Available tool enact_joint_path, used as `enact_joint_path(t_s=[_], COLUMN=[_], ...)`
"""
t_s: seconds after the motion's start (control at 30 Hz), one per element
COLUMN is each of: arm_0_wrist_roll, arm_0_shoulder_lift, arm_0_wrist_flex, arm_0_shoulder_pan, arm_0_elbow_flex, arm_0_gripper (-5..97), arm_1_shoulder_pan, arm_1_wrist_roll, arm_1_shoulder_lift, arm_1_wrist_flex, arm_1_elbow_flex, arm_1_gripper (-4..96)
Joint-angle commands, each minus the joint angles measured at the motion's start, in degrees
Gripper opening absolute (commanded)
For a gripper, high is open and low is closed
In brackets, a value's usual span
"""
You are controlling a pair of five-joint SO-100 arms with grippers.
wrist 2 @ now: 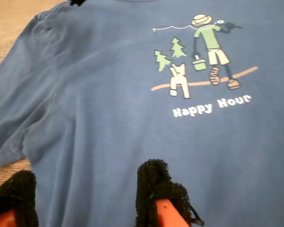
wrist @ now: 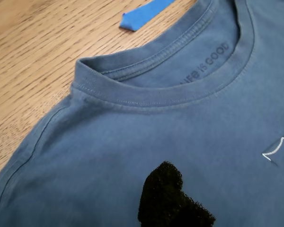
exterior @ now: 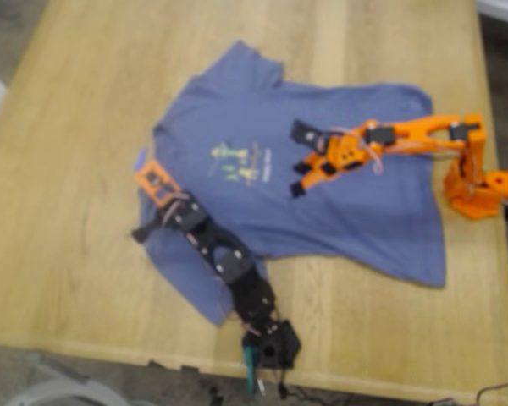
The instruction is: Fold a T-shirt
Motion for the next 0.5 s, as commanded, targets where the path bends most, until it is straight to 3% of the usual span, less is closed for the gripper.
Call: enact_joint_path(t_s=[0.0,0.47], arm_0_wrist_roll=[0.18,0.26], arm_0_shoulder_lift=[-0.18,-19.51], arm_0_wrist_flex=[-2.02,-2.29], arm_0_shoulder_pan=[-0.70,-1.32], arm_0_elbow_flex=[-8.35,-29.97], arm_0_gripper=[76,76], arm_1_shoulder_pan=[-1.05,-2.64], arm_1_wrist_roll=[0.18,1.58], arm_1_shoulder_lift=[-0.79,-0.88], arm_1_wrist_flex=[0.35,1.93], arm_1_elbow_flex=[-5.27,-1.93], arm_1_gripper=[31.2,30.8])
